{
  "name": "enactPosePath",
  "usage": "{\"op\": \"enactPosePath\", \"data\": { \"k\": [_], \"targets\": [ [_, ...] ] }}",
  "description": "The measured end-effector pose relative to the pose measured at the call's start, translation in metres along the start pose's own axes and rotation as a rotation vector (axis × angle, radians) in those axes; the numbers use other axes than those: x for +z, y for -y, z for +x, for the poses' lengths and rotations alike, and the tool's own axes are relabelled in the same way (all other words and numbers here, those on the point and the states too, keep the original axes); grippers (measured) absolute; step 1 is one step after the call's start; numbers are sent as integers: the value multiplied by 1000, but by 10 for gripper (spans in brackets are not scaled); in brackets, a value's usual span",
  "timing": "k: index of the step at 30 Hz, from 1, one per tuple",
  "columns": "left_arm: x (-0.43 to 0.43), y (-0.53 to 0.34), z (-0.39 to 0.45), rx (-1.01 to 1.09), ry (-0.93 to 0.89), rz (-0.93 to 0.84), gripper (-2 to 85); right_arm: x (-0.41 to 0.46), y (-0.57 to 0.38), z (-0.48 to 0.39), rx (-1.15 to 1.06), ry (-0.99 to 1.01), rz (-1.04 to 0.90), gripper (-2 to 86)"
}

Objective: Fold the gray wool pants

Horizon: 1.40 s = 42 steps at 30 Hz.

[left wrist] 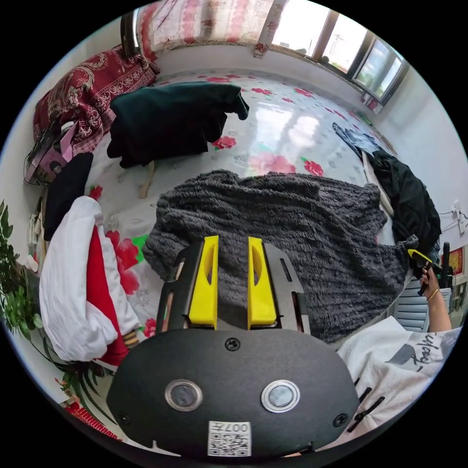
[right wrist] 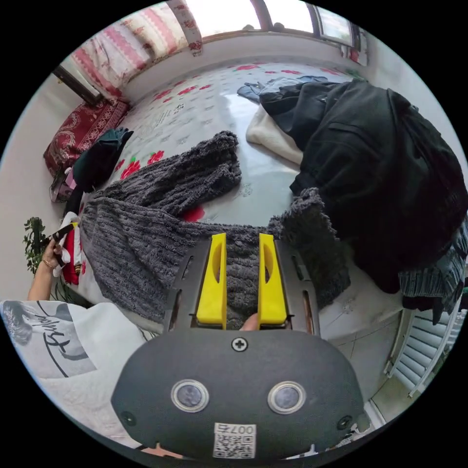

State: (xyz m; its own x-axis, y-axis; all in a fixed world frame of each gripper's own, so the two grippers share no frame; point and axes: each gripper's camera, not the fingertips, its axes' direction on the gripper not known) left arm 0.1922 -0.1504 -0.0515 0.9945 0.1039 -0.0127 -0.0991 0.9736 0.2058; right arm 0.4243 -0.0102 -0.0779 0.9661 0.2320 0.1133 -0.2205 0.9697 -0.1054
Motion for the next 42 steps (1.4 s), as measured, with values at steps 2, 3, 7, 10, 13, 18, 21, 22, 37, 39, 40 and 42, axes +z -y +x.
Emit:
{"op": "enactPosePath", "data": {
  "k": [2,3,7,10,13,18,21,22,37,39,40,42],
  "targets": [
    [8,33,-4,-2,16,13,103,18,25,-1,-4,-27,-60,71],
    [11,41,-4,1,21,12,106,30,40,-2,-9,-32,-91,73],
    [57,81,4,53,71,-96,119,78,68,-11,-44,-73,-242,75],
    [129,81,11,77,175,-320,105,89,72,-33,-105,-141,-186,63],
    [127,78,15,84,169,-244,78,92,79,-43,-132,-132,-223,28],
    [88,90,-17,22,90,-166,29,51,101,-50,-125,-103,-76,1],
    [6,93,-44,-37,0,59,13,-26,109,-61,-148,-68,172,-1],
    [-35,88,-53,-55,-30,172,9,-42,108,-64,-160,-66,219,-1],
    [-193,-256,-160,-251,-7,350,7,-112,-117,-110,-288,-94,413,-3],
    [-147,-300,-181,-349,60,140,-1,-32,-142,-100,-132,118,138,-3],
    [-123,-329,-197,-456,137,36,-5,-14,-149,-98,-100,162,85,-3],
    [-103,-365,-219,-555,160,-51,-8,28,-173,-99,-37,281,7,-3]
  ]
}}
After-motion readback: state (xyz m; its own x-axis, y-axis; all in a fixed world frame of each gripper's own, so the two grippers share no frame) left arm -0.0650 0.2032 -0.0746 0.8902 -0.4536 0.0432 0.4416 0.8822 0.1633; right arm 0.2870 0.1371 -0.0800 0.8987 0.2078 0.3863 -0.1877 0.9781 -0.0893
